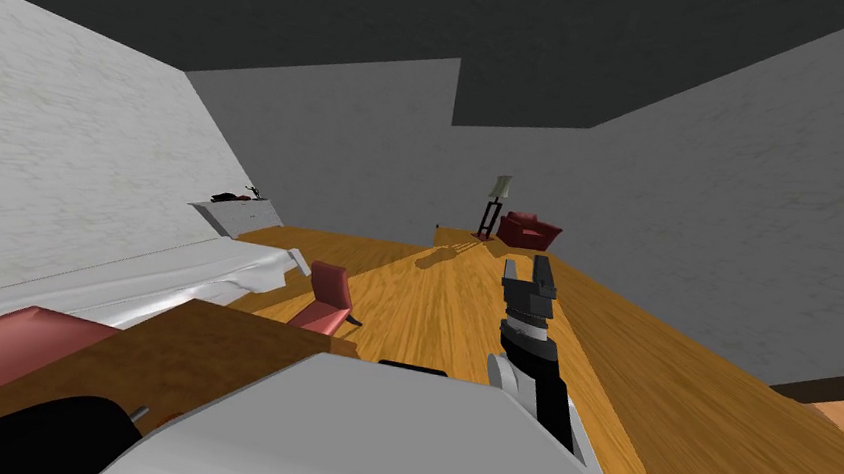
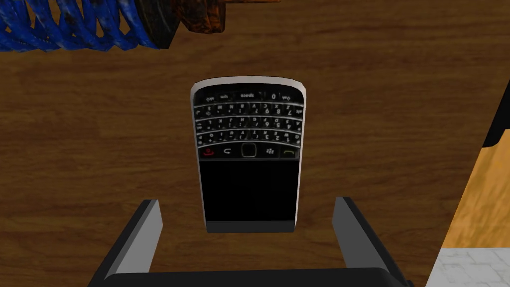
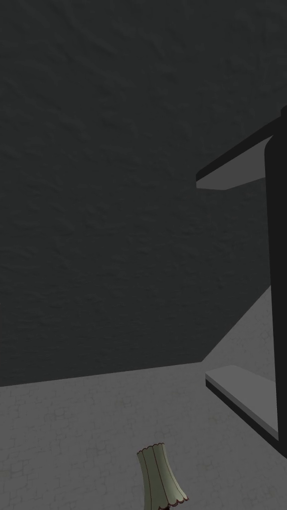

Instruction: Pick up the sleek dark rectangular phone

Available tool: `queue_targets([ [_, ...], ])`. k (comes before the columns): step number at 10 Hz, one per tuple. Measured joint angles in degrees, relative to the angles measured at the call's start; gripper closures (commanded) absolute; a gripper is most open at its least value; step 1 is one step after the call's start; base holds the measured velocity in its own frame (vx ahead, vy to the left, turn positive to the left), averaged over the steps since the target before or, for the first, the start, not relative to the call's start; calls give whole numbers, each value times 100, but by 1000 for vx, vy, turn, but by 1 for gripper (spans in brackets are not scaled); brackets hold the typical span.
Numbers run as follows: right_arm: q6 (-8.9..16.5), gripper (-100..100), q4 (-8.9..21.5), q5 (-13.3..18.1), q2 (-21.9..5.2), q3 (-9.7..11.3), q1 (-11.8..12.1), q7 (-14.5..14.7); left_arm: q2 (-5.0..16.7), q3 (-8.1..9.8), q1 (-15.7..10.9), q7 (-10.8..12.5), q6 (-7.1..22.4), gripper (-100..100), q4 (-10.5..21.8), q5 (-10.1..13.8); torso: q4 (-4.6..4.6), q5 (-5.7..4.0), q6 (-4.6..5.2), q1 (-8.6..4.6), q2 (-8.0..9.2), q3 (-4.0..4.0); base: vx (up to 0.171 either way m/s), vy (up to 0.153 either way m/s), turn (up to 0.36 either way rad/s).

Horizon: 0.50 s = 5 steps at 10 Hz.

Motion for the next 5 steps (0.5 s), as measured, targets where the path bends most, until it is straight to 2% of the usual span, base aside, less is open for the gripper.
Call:
queue_targets([
  [3,0,0,0,0,0,0,0,0,-209,-81,-263,-124,-129,-100,315,-154,1,2,0,7,3,2,-6,36,8],
  [4,0,0,0,0,0,0,0,0,-215,-84,-271,-131,-137,100,326,-160,0,-1,0,-1,2,1,0,0,0],
  [5,0,0,0,0,0,0,0,0,-222,-91,-269,-130,-131,100,322,-157,1,-4,2,-3,2,1,0,0,0],
])
